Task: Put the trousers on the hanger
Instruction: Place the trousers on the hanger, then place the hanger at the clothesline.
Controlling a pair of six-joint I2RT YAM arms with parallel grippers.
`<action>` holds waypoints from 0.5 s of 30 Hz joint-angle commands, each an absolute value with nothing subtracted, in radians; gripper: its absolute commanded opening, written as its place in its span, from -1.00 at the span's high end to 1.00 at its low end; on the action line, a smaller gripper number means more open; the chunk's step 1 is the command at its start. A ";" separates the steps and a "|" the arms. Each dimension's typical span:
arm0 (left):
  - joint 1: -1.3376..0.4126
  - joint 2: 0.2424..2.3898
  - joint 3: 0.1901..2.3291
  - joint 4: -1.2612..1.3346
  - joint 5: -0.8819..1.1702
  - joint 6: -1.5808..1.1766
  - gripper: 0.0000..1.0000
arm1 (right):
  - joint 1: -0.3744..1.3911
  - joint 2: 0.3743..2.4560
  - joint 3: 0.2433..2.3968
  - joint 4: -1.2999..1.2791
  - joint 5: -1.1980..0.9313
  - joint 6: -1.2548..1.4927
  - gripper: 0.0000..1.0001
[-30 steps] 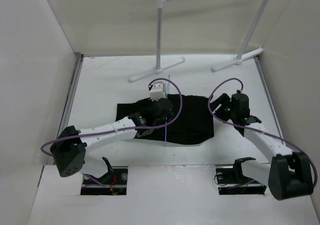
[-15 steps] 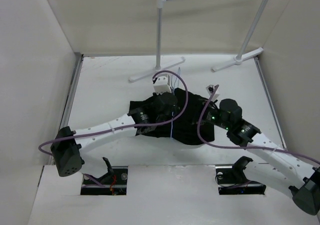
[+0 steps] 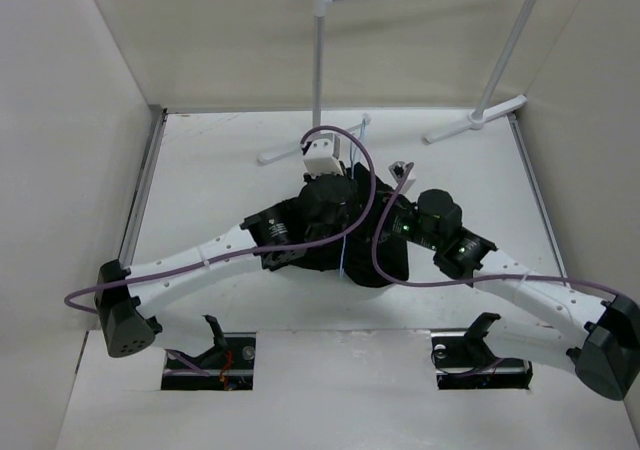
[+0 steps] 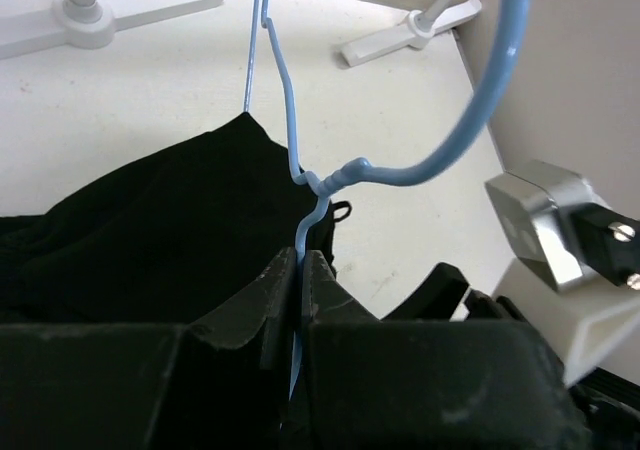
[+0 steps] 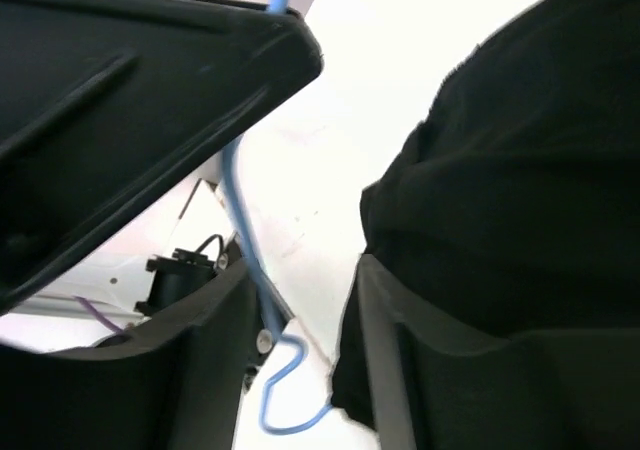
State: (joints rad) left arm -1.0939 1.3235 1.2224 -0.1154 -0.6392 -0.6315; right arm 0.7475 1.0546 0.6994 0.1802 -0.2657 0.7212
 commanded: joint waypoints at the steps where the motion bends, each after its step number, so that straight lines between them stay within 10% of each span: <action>1: -1.105 1.289 1.316 -0.080 -0.666 -0.601 1.00 | 0.752 1.071 0.772 0.299 -0.264 0.715 0.13; 10: -1.102 1.296 1.362 -0.081 -0.655 -0.598 1.00 | 0.757 1.063 0.781 0.405 -0.262 0.810 0.82; 15: -1.052 1.284 1.384 -0.081 -0.641 -0.595 1.00 | 0.757 0.990 0.791 0.400 -0.267 0.859 0.82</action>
